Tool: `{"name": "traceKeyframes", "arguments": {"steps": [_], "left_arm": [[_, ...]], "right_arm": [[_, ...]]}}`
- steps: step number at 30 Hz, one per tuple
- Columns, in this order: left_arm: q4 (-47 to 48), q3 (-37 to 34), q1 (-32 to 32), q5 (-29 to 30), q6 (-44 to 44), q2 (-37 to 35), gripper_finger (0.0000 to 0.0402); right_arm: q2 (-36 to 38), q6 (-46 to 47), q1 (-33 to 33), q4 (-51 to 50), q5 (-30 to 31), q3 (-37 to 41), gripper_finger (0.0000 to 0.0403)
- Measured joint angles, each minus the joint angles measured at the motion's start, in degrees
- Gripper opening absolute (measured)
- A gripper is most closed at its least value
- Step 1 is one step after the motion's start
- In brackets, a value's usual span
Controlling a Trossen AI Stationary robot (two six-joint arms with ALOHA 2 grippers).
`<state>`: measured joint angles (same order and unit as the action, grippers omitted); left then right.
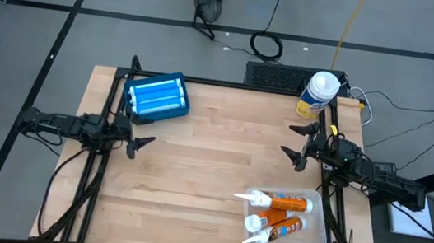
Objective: Pick & place silicon tubes, Sealant and Lysol wipes
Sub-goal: Return to Home Position
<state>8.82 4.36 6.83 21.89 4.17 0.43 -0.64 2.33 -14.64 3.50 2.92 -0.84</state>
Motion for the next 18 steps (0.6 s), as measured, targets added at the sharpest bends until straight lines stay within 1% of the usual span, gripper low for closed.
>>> {"name": "traceKeyframes", "arguments": {"steps": [5, 18], "left_arm": [[0.0, 0.0, 0.0, 0.0, 2.4, 0.0, 0.031], [0.0, 0.0, 0.0, 0.0, 2.4, 0.0, 0.031]], "right_arm": [[0.0, 0.0, 0.0, 0.0, 0.0, 0.0, 0.0393], [0.0, 0.0, 0.0, 0.0, 0.0, 0.0, 0.0393]]}}
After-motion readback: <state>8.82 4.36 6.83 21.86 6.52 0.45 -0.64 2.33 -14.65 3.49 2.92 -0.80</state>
